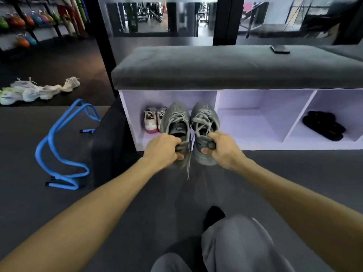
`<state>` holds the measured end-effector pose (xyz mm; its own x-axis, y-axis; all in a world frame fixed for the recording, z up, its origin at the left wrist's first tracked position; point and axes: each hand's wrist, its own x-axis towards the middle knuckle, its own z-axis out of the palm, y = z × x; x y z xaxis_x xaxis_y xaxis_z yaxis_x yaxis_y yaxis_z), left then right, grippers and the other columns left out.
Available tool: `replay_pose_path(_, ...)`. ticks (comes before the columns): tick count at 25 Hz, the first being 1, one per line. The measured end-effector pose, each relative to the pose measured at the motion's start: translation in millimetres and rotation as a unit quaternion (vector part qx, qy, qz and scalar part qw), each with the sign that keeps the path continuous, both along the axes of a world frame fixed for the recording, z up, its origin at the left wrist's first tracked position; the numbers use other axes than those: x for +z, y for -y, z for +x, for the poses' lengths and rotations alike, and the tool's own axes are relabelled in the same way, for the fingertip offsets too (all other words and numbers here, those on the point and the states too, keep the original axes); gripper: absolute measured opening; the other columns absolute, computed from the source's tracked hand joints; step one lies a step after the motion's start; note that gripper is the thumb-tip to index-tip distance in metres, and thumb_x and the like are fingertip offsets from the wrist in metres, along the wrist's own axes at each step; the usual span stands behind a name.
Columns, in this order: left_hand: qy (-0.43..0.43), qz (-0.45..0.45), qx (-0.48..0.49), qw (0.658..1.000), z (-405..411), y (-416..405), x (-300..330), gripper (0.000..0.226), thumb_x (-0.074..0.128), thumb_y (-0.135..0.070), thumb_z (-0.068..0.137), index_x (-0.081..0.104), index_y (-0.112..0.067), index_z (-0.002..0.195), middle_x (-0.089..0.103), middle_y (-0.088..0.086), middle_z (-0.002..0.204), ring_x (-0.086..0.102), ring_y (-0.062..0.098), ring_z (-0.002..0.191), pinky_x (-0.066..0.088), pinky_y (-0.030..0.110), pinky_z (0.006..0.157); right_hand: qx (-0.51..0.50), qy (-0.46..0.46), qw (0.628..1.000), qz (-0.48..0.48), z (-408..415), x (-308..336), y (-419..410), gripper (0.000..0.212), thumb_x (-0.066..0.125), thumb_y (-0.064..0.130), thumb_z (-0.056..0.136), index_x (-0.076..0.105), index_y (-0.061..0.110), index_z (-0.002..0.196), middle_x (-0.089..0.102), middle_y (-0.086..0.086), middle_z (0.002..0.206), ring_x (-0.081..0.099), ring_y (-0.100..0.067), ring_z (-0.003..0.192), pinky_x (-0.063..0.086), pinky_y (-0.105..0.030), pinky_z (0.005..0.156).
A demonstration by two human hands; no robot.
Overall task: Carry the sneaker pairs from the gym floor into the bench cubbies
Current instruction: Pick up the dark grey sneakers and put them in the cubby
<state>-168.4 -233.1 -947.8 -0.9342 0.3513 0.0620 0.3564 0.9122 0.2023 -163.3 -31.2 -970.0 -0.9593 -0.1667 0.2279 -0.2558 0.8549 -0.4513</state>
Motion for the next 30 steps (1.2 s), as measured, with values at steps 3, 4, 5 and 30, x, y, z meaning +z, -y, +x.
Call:
replay_pose_path(3,0.022,-0.02,0.012,1.0,-43,-2,-31,0.017,0.073,-0.034,0.078,0.063,-0.022,0.084,0.061,0.004,0.084,0.06,0.028,0.086,0.037,0.03,0.063,-0.008,0.023,1.0,-0.003,-42,-31,-2,0.017,0.07,0.019,0.079,0.056,0.011,0.084,0.043,0.004,0.082,0.054,-0.026,0.082,0.039,-0.03,0.07)
replay_pose_path(4,0.028,-0.022,0.015,0.999,-62,-4,-41,0.016,0.073,-0.033,0.078,0.064,-0.022,0.085,0.061,0.004,0.083,0.06,0.028,0.086,0.037,0.03,0.063,-0.008,0.028,1.0,-0.004,-59,-39,-3,0.017,0.07,0.018,0.079,0.057,0.01,0.087,0.044,0.003,0.084,0.054,-0.027,0.084,0.041,-0.032,0.072)
replay_pose_path(5,0.033,-0.021,0.018,0.999,-81,-6,-49,0.016,0.073,-0.033,0.078,0.064,-0.022,0.085,0.06,0.003,0.082,0.06,0.028,0.085,0.036,0.03,0.062,-0.009,0.031,0.999,-0.005,-77,-47,-5,0.018,0.07,0.017,0.079,0.058,0.008,0.089,0.045,0.002,0.087,0.054,-0.027,0.086,0.043,-0.034,0.074)
replay_pose_path(30,0.037,-0.034,0.045,0.998,-478,-72,-258,0.022,0.059,-0.025,0.091,0.062,-0.019,0.113,0.065,0.013,0.107,0.062,0.034,0.098,0.046,0.034,0.075,-0.112,0.129,0.985,-0.022,-471,-242,-46,0.031,0.054,0.012,0.086,0.059,0.017,0.116,0.048,-0.01,0.121,0.055,-0.033,0.1,0.045,-0.035,0.092)
